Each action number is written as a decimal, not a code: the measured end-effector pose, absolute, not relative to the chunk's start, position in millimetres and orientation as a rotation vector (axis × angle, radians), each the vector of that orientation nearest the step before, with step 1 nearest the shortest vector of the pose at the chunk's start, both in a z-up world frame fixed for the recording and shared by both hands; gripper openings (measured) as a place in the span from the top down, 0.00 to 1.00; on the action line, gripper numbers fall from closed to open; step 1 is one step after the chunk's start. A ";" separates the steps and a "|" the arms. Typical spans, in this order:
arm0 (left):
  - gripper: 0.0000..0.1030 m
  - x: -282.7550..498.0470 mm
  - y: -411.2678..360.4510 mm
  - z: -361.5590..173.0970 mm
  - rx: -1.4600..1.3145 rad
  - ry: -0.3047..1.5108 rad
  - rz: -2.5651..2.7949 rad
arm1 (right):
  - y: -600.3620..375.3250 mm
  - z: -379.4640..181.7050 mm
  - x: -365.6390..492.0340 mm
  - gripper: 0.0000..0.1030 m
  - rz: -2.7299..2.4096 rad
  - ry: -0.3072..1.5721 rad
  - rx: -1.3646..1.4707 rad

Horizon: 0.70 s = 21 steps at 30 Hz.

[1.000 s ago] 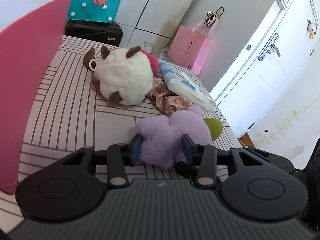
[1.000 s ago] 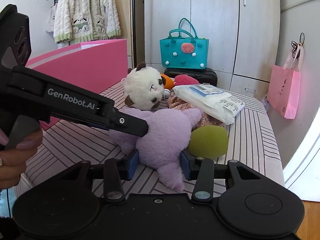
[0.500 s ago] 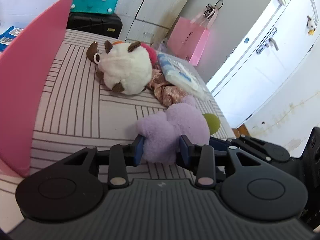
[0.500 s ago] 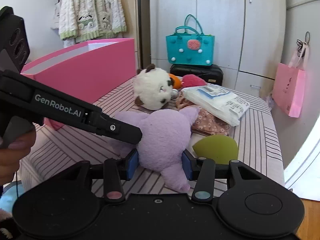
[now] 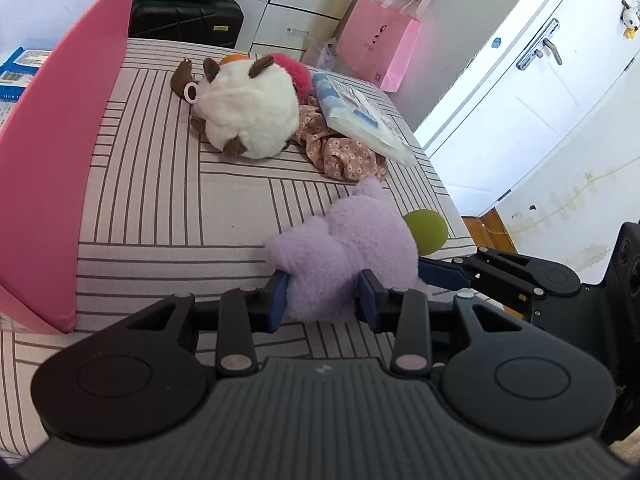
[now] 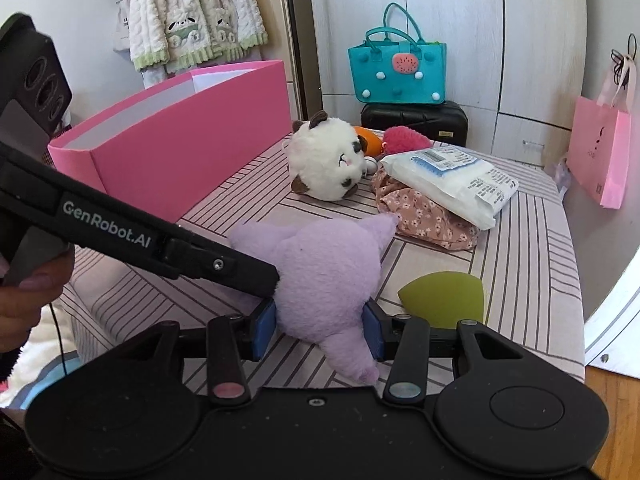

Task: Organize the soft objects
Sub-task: 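Lift the lilac plush toy with the right tool toward the pink box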

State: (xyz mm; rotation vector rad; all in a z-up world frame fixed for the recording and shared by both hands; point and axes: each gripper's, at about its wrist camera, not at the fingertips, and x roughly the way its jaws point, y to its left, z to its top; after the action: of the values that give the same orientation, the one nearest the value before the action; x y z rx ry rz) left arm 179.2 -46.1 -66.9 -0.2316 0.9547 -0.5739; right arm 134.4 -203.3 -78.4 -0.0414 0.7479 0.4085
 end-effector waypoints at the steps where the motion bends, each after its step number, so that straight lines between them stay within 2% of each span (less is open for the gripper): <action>1: 0.64 178.5 -46.4 -66.8 -0.232 0.958 -0.575 | -204.4 -78.6 134.1 0.50 0.412 0.751 -0.035; 10: 0.64 173.1 -47.9 -61.9 -0.231 0.961 -0.579 | -210.5 -75.1 134.4 0.50 0.438 0.768 0.007; 21: 0.64 151.3 -35.6 -28.1 -0.153 0.984 -0.618 | -197.2 -37.6 120.7 0.50 0.526 0.862 0.012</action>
State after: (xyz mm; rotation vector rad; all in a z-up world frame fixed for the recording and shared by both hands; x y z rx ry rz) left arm 151.3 -35.6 -28.1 -0.1533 0.9840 -0.6180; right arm 120.7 -197.2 -37.6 0.0118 0.8615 0.5264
